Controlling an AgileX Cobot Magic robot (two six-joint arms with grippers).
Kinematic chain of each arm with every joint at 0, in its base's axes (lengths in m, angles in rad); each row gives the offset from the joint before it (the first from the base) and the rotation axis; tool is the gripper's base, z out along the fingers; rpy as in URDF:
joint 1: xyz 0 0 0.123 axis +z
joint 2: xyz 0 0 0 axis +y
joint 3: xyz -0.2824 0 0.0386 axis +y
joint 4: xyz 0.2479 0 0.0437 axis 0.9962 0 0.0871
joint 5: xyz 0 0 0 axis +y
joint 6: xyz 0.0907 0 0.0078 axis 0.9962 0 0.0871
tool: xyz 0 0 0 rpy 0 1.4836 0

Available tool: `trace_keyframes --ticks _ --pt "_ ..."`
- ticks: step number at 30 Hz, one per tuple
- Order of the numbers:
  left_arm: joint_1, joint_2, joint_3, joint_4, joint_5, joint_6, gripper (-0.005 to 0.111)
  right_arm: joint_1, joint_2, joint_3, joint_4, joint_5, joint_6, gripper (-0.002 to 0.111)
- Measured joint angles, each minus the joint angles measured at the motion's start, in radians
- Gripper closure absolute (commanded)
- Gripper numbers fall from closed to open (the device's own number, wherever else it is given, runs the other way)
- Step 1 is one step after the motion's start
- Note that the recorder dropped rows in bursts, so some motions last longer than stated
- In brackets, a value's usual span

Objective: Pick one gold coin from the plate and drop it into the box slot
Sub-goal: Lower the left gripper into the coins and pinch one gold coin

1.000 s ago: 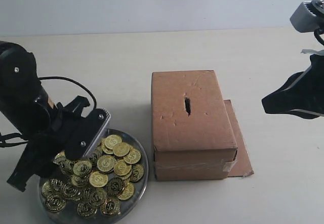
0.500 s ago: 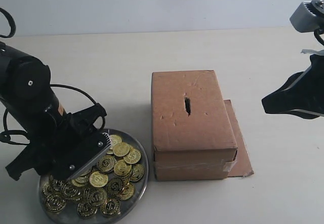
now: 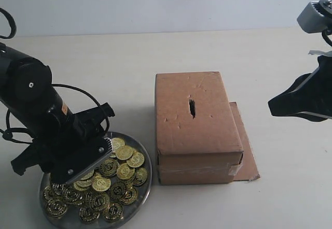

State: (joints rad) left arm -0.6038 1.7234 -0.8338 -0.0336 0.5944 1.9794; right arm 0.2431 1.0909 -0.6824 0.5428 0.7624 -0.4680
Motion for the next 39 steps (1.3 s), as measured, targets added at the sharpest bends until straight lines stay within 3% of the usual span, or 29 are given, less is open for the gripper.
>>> trace_keyframes --ticks 29,36,39 --pt "-0.042 0.072 0.009 0.0 0.0 0.043 0.045 0.0 0.0 0.0 0.0 0.0 0.0 0.108" --pt "-0.042 0.072 0.009 0.0 0.0 0.041 0.067 0.0 0.0 0.0 0.0 0.0 0.0 0.108" --pt "-0.042 0.074 0.009 0.004 0.002 0.041 0.064 0.0 0.0 0.0 0.0 0.0 0.0 0.108"
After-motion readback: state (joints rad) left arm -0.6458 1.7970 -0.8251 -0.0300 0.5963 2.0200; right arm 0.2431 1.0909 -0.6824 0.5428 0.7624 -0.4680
